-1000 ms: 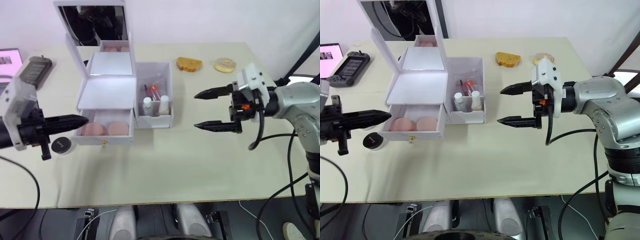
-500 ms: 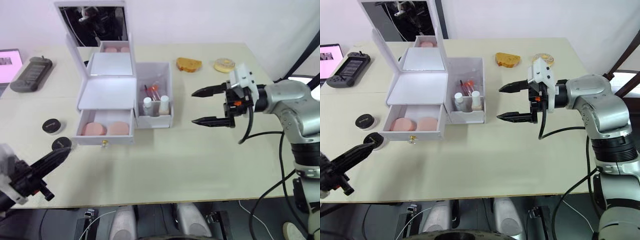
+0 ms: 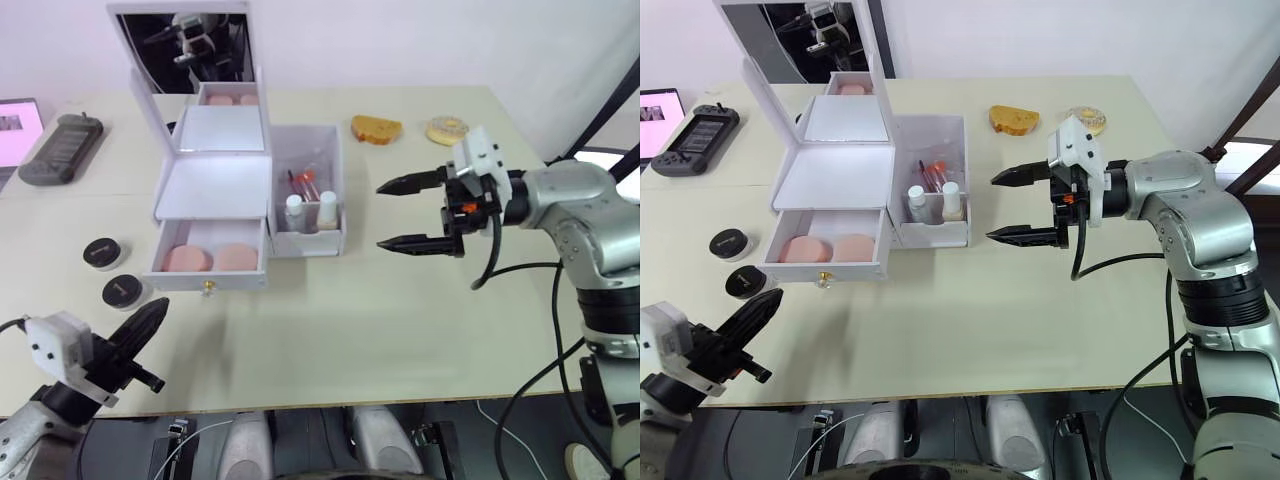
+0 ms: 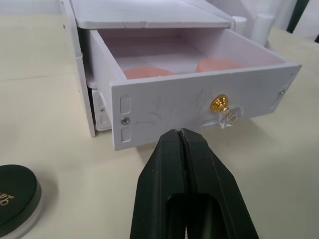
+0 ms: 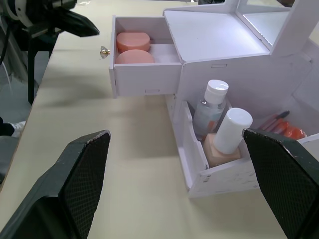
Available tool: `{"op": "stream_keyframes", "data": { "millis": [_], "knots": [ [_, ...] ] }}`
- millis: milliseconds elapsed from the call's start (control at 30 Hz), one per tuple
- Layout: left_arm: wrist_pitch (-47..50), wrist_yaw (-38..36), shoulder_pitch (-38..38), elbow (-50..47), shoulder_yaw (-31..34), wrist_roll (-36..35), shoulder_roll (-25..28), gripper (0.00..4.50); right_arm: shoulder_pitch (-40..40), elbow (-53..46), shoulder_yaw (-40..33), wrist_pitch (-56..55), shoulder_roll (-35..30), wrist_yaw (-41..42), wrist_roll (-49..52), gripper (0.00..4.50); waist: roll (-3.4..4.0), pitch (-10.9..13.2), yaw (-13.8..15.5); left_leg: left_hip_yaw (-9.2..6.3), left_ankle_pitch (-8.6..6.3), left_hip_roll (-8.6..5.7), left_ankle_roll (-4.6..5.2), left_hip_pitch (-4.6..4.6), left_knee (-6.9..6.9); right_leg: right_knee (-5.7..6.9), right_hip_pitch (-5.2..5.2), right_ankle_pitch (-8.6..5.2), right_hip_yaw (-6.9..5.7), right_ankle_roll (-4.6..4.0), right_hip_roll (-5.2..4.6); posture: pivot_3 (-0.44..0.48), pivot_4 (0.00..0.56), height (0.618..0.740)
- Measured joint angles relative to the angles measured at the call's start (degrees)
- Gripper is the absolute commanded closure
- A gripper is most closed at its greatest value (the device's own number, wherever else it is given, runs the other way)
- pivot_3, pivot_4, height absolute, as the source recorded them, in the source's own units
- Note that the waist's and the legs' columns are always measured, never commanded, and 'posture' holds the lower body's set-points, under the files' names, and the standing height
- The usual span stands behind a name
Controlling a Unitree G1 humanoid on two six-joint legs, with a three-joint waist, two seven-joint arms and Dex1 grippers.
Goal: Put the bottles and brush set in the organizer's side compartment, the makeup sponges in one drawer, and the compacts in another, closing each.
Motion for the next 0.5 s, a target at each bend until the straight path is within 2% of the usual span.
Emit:
{"op": "stream_keyframes", "data": {
  "millis": [167, 500],
  "knots": [
    [-2.29, 2.11, -3.45, 2.75, -5.47, 2.73, 1.57, 4.47, 0.20, -2.34, -0.50, 1.63, -0.32, -1.03, 0.75, 0.00, 0.00, 0.00, 0.05, 0.00, 0.00, 0.00, 0.00, -0.01, 0.01, 0.00, 0.01, 0.00, 0.00, 0.00, 0.00, 0.000, 0.150, 0.740],
    [-3.26, 5.89, -11.84, 8.47, -11.22, 4.40, 4.26, 4.47, 0.23, -3.91, -1.35, 3.81, -1.06, -2.62, 1.25, 0.00, 0.01, 0.00, 0.08, -0.01, 0.00, 0.00, 0.00, -0.01, -0.02, 0.00, 0.01, 0.01, -0.01, 0.02, 0.01, 0.000, 0.150, 0.740]
  ]
}}
